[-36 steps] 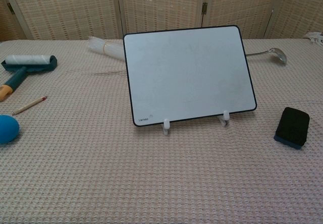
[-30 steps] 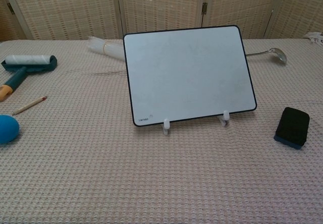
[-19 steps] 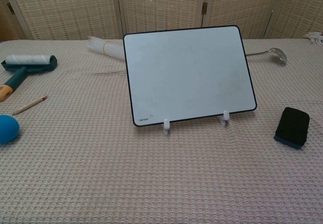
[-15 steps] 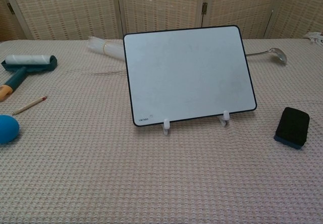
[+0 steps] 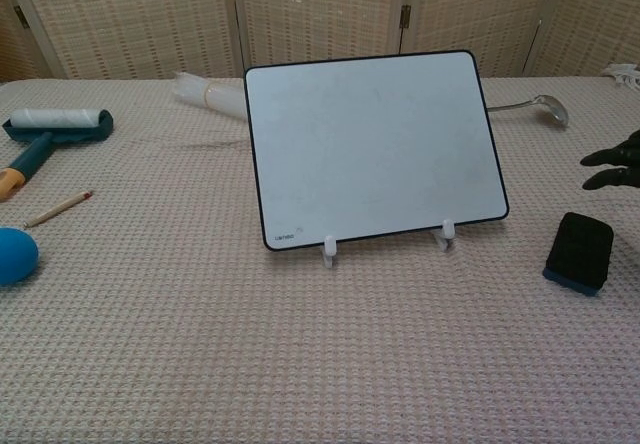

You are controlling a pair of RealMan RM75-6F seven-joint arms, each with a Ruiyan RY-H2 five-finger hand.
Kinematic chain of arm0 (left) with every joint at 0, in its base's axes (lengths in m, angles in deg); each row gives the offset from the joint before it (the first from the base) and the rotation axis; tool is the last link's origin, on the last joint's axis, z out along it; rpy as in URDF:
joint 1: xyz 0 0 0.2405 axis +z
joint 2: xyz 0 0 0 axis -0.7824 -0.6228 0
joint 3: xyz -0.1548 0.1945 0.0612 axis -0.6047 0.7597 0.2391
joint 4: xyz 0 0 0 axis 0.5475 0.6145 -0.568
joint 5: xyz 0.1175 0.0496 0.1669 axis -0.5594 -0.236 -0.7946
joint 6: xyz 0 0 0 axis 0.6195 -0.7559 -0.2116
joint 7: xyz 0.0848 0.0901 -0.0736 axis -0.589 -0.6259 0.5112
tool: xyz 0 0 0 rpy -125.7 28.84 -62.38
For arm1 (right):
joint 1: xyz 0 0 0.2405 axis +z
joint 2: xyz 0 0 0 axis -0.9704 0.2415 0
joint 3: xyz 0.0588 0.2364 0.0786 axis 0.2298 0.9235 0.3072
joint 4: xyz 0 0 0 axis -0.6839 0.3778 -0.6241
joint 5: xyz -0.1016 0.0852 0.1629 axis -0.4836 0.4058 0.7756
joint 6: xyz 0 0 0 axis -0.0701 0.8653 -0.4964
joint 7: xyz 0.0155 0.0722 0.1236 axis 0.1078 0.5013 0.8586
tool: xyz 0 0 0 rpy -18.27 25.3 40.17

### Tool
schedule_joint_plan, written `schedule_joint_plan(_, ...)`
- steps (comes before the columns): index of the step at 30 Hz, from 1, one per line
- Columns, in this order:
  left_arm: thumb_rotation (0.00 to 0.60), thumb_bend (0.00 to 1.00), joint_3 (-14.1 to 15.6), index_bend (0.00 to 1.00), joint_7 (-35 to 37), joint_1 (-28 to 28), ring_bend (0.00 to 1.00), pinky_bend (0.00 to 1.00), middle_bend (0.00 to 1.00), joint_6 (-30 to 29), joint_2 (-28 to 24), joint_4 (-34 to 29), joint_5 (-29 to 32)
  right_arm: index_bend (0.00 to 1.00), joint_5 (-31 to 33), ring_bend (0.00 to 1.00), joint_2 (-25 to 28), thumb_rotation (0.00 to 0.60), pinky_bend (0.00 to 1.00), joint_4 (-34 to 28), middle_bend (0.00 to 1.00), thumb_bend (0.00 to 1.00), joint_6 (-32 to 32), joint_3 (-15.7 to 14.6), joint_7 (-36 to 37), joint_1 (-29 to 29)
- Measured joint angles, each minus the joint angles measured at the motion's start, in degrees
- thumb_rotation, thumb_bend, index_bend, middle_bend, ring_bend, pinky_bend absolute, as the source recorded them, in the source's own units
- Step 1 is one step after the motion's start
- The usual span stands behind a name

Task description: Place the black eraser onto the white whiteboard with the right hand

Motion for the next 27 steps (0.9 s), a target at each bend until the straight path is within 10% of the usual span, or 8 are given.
schedule_joint_plan(27, 0.600, 0.22, -0.62, 0.00, 0.65, -0.86, 0.09, 0.15, 0.12, 2.55, 0.23, 0.77, 2.72, 0.22, 0.81, 0.00, -14.25, 0.537, 0.00, 17.87, 0.00, 0.38, -2.65, -1.71, 6.70, 5.90)
